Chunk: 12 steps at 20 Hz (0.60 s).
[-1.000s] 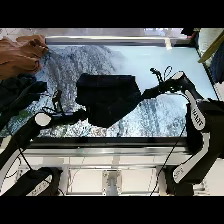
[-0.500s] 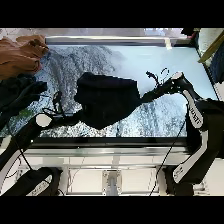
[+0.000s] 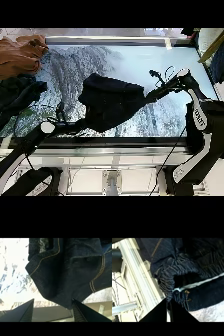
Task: Fold the clothes and pants, and hang the long-sleeved shirts on hangers.
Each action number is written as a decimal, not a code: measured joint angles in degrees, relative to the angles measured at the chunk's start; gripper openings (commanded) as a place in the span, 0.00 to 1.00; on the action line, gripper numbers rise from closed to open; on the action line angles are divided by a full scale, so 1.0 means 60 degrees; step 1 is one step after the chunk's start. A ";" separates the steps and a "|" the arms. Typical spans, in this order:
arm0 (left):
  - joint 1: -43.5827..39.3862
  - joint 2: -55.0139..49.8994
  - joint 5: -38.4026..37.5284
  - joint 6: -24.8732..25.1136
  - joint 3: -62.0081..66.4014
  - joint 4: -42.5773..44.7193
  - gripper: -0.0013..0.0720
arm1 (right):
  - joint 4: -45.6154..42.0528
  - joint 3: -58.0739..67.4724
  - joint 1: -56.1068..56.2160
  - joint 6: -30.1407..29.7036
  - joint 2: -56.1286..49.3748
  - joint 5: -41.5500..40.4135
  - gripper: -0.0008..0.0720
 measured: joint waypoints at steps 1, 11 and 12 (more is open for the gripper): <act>-0.0106 -0.0117 0.0102 0.0004 -0.0029 -0.0055 0.76 | 0.0080 0.0000 0.0084 0.0015 0.0011 -0.0018 0.04; -0.1086 -0.1384 0.2295 0.0044 -0.0022 -0.0954 0.04 | 0.0244 0.0000 0.0408 0.0331 0.0084 0.0379 0.04; -0.1093 -0.1392 0.2532 0.0047 0.0080 -0.1013 0.04 | 0.0244 0.0000 0.0408 0.0375 0.0168 0.0481 0.04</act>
